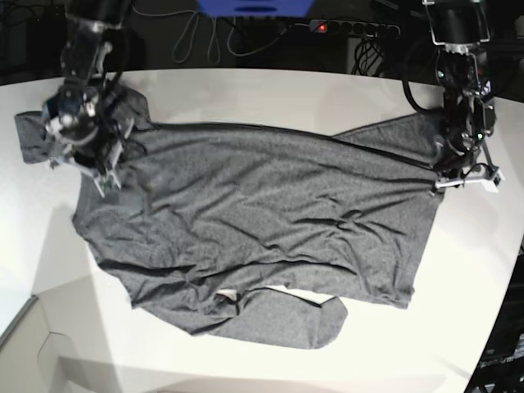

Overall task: Layout the t-shirt on the table in an organized manner, then fold the t-shirt properly
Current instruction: 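Lift the shirt's collar edge with both grippers and stretch it, then lower the shirt with both grippers and release it onto the table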

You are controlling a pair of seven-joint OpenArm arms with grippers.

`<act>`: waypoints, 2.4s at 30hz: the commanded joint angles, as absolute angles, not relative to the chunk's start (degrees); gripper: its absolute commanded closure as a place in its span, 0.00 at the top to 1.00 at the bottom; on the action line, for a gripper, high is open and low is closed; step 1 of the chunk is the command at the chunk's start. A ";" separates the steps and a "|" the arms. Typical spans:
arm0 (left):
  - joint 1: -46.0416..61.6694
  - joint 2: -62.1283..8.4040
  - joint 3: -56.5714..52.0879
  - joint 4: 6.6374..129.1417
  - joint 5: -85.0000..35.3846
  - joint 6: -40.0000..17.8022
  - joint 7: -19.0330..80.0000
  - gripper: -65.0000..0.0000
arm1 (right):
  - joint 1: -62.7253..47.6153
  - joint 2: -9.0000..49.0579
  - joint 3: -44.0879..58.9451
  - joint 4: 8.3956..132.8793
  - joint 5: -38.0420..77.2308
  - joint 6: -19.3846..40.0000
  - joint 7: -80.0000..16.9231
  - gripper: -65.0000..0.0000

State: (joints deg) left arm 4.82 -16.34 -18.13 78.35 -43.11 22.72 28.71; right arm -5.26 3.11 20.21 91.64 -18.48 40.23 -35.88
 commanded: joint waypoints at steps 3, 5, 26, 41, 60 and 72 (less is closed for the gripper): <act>3.47 -16.57 -17.98 78.64 -43.12 23.43 29.41 0.21 | -0.31 6.02 20.18 85.49 -18.51 40.00 -35.65 0.23; 2.07 -16.40 -17.98 76.88 -43.12 23.43 29.32 0.21 | 3.47 6.73 20.26 81.45 -18.51 40.00 -35.65 0.23; -17.10 -14.73 -17.89 62.73 -43.47 23.34 29.49 0.21 | 20.35 12.35 20.26 72.92 -18.59 34.77 -26.07 0.23; -16.75 -13.93 -17.89 62.29 -43.12 23.34 29.23 0.21 | -2.95 1.36 16.57 94.99 -18.51 34.77 -31.87 0.42; -16.66 -14.02 -17.89 62.20 -43.12 23.34 29.23 0.21 | -5.32 1.45 16.31 94.46 -18.51 34.77 -32.31 0.00; -16.75 -14.11 -17.89 62.20 -43.12 23.34 29.23 0.21 | -12.26 -1.45 20.79 115.30 -16.66 34.86 -31.60 0.00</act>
State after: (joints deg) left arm -15.27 -13.32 -17.80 61.21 -43.11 23.79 29.87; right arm -12.93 -1.41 20.67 114.04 -17.08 35.29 -33.08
